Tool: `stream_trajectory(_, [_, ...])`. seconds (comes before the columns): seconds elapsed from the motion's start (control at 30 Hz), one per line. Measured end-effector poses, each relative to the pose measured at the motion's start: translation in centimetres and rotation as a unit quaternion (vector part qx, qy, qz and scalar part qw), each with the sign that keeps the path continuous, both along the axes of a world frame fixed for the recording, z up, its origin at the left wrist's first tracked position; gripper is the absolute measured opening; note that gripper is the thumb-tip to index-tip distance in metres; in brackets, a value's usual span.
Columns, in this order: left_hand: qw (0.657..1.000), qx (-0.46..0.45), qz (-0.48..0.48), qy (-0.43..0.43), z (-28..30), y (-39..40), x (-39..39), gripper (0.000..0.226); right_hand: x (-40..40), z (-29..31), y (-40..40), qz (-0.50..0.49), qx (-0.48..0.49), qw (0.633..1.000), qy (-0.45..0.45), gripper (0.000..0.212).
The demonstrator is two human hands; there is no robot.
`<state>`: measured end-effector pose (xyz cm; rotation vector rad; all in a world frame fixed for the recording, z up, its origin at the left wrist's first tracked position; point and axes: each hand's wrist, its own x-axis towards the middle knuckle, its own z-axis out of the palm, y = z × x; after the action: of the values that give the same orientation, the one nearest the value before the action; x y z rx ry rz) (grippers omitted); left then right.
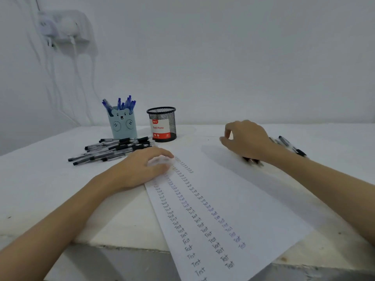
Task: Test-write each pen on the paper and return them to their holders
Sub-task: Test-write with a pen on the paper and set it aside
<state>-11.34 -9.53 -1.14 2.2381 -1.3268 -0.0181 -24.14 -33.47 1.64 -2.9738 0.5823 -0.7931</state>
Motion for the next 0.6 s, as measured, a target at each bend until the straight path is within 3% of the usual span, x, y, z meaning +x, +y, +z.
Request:
stream_trajectory(0.17, [0.998,-0.019,0.047,-0.03,0.0,5.0,1.4,0.016,2.8,3.6,6.3,0.132,-0.025,0.99,0.05,0.018])
stream_trajectory(0.37, [0.989,-0.054,0.115,-0.078,-1.3,11.4,3.6,0.024,9.3,3.4,13.3,0.246,-0.081,0.95,0.173,0.032])
stream_trajectory(0.53, [0.986,-0.068,0.14,-0.065,-1.9,12.1,4.2,0.016,13.3,1.0,16.7,0.253,-0.149,0.947,0.133,0.032])
stream_trajectory(0.6, [0.985,-0.067,0.143,-0.063,-2.0,12.0,4.2,0.023,14.3,0.1,16.9,0.248,-0.177,0.946,0.115,0.034])
